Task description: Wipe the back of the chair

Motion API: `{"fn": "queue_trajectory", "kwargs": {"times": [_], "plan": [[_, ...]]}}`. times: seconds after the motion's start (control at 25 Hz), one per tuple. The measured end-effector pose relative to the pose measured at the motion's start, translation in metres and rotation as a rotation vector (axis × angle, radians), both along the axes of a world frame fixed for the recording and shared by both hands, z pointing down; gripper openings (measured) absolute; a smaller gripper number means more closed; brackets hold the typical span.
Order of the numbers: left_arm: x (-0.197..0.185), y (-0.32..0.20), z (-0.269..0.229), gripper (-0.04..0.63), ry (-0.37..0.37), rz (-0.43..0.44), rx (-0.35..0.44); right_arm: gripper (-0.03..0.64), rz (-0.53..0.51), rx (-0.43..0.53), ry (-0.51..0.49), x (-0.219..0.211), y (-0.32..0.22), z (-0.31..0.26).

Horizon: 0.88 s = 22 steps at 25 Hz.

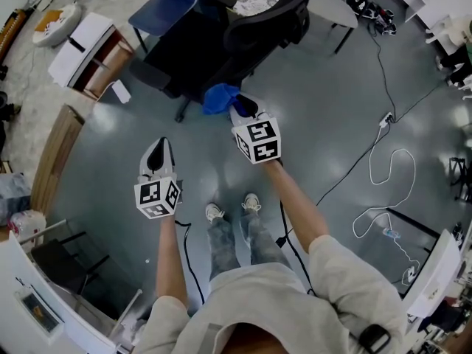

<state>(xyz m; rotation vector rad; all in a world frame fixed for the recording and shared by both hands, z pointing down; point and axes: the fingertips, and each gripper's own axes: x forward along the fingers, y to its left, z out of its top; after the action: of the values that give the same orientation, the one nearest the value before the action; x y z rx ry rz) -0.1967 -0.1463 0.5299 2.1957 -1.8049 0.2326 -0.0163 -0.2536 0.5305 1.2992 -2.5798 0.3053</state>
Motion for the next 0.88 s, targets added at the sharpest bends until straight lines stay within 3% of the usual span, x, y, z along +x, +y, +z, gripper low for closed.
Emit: {"fn": "queue_trajectory", "kwargs": {"times": [0.88], "plan": [[0.039, -0.021, 0.002, 0.005, -0.001, 0.06, 0.009, 0.069, 0.228, -0.016, -0.008, 0.125, -0.079, -0.013]]}}
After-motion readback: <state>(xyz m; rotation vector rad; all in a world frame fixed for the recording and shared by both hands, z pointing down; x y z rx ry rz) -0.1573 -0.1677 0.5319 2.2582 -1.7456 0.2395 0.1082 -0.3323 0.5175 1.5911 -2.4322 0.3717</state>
